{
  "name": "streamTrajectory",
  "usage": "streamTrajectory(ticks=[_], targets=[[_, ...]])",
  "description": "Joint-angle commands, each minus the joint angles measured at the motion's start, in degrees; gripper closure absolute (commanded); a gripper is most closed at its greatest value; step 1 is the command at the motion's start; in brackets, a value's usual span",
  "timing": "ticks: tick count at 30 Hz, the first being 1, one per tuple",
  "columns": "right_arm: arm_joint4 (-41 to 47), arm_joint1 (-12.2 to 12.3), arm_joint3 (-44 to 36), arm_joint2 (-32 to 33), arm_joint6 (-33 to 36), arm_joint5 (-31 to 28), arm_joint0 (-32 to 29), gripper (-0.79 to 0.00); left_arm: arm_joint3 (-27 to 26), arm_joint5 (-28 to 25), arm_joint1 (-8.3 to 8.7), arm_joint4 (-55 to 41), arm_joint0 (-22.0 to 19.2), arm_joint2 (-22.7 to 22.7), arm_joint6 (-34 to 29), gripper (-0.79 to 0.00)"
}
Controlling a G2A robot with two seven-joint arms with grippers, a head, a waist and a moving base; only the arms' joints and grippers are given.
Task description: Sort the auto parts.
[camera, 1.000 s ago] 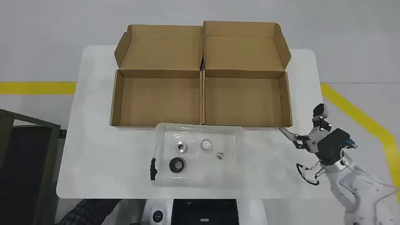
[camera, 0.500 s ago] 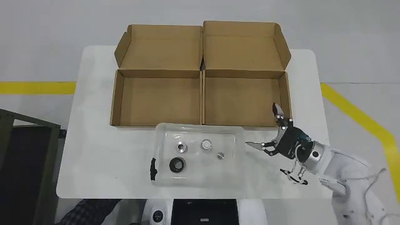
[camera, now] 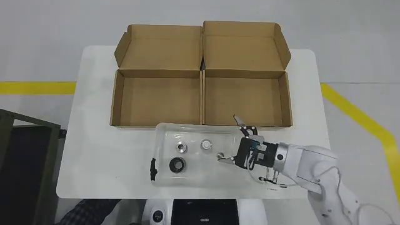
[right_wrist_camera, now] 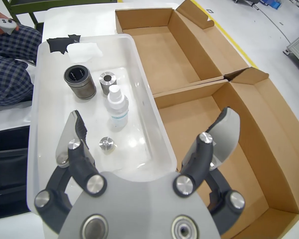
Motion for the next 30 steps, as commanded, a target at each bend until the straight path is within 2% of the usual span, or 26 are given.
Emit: streamTrajectory(ticks=[1, 14, 25, 30], targets=[[-0.46, -0.03, 0.16, -1.75, 1.41, 0.19, 0.72, -0.785, 0.0, 0.0, 0.0, 0.0, 0.0, 0.0, 0.0, -0.785], [-3.57, -0.32, 2.46, -10.35, 5.79, 1.86, 4.78, -0.785, 0.0, 0.0, 0.0, 0.0, 0.0, 0.0, 0.0, -0.785], [-3.66, -0.31, 4.11, -13.66, 8.04, 2.7, 6.45, -0.785, 0.0, 0.0, 0.0, 0.0, 0.0, 0.0, 0.0, -0.785], [-3.7, -0.29, 5.08, -14.81, 8.41, 3.02, 7.13, -0.72, 0.0, 0.0, 0.0, 0.0, 0.0, 0.0, 0.0, -0.785]])
